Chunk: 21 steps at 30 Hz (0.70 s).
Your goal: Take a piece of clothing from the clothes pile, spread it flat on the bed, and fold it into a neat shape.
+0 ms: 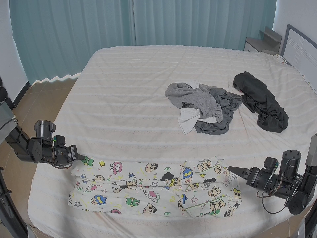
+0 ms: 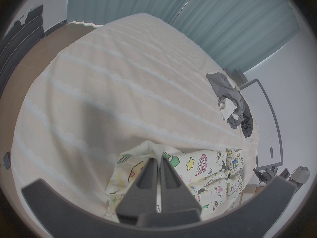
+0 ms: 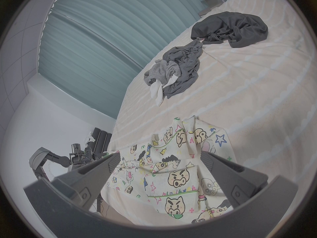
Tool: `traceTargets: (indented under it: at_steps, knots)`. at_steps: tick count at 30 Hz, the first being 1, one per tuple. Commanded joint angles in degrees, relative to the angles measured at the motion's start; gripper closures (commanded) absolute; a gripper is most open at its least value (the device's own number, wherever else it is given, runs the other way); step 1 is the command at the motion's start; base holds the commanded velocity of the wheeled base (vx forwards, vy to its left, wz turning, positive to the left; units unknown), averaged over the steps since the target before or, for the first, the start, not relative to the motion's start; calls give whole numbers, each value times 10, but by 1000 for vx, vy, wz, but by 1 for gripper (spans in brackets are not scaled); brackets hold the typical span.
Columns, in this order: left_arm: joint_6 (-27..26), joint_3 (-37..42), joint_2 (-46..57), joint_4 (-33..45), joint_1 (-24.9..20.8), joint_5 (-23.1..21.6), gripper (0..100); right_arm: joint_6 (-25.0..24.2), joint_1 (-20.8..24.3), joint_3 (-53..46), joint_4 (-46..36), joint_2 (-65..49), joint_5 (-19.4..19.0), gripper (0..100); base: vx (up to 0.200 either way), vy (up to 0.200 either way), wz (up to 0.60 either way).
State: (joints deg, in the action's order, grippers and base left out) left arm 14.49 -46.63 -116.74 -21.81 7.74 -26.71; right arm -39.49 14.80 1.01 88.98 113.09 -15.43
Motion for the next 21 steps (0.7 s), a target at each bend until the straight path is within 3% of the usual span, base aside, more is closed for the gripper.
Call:
traceTargets:
  at_steps: [1,21]
  knots:
    - [1,4,-2,-32,1,-10,100,0,0,-3,8,1,0,0,0,0,0]
    - [-2,25,-46,-95,10,-14,100,-1,0,-3,8,2,-2,0,0,0,0]
